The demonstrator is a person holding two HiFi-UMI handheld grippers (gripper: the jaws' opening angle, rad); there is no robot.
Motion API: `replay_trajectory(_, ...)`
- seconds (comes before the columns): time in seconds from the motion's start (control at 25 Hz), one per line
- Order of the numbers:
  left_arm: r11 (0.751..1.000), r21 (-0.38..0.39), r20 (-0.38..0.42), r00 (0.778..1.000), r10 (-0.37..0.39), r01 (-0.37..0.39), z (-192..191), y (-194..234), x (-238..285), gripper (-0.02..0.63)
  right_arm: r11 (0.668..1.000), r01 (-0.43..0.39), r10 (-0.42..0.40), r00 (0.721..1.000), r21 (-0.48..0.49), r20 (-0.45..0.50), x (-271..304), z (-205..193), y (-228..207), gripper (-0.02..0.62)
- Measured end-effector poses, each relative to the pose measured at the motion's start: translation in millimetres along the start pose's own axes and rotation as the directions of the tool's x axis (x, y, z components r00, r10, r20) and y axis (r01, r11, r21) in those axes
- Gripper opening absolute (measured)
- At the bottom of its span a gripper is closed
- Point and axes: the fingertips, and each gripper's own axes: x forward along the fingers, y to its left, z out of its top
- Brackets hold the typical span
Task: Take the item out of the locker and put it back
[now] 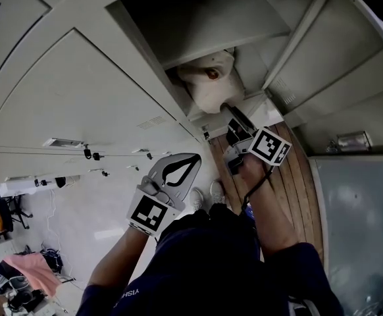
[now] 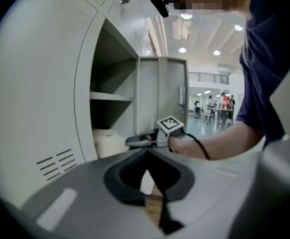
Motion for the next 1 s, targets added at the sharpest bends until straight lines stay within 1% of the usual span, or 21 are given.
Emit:
replay_trajectory(0.32, 1.000, -0.006, -0.009, 1.000, 0.014, -0.014, -2, 4, 2, 0.005, 1.000, -0.012, 0.012, 1.000, -0.005, 0.001, 9, 4, 1, 0.149)
replay_trajectory(0.6, 1.000, -0.011, -0.005, 1.000, 0.024, -0.024, 0, 11, 1, 0.005, 1.000, -0.007, 0.007, 1.000, -0.003, 0.012, 15, 5, 0, 0.084)
replay_trajectory(0.68, 1.000, -0.008, -0.008, 1.000, 0.025, -0.025, 0, 11, 1, 0.005, 1.000, -0.010, 0.010, 1.000, 0.001, 0.015, 15, 5, 0, 0.082)
replay_trajectory(0.8, 1.000, -0.011, -0.009, 1.000, 0.023, -0.024, -1, 11, 1, 0.005, 1.000, -0.027, 0.027, 0.999, 0.008, 0.027, 15, 7, 3, 0.068)
replay_trajectory(1.0, 1.000, -0.012, -0.001, 1.000, 0.017, -0.017, 1, 8, -1, 0.005, 0.997, -0.081, 0.080, 0.995, 0.012, 0.054, 13, 12, 19, 0.031)
